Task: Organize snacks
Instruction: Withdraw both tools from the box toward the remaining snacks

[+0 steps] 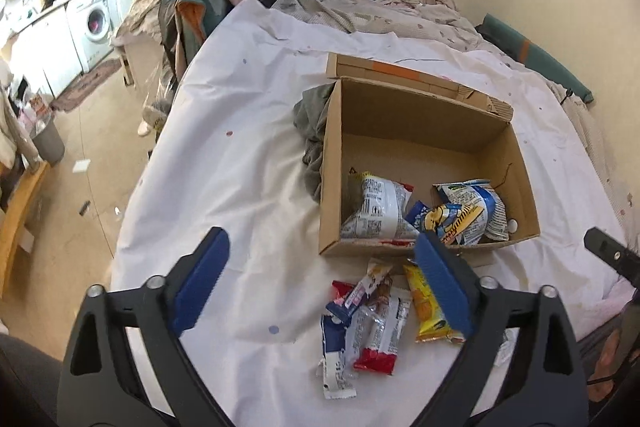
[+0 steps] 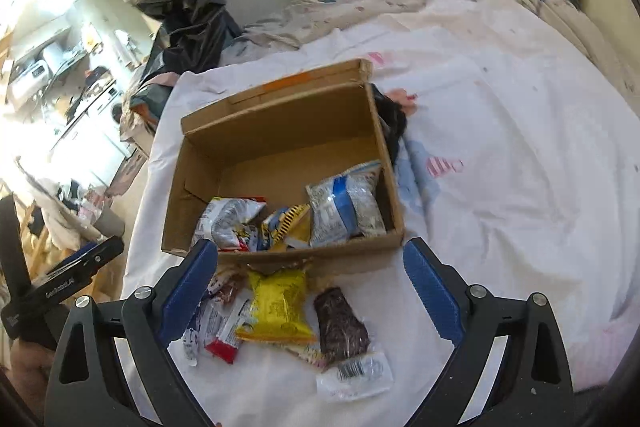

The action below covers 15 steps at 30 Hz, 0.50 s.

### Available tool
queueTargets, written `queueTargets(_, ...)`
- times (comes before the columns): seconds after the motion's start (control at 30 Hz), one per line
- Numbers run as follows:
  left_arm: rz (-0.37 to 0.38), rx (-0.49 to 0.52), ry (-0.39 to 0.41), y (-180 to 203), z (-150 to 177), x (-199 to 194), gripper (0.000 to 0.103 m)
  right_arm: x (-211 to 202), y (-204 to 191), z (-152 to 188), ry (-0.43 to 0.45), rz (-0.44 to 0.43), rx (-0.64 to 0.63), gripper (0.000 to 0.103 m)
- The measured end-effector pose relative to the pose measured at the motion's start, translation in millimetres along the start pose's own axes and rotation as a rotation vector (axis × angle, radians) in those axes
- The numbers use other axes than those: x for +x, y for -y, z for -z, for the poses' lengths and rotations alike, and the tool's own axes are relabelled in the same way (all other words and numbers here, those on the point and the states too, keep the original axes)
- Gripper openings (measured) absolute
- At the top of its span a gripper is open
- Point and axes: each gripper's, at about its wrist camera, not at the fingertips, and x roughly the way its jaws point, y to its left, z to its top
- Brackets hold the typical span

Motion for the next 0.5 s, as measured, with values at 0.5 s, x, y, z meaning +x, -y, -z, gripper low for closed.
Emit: queueTargets(0.5, 0.025, -0.118, -0.377, -14, 43, 69, 0.093, 27, 51, 30, -0.182, 0.003, 0.209, 0.097)
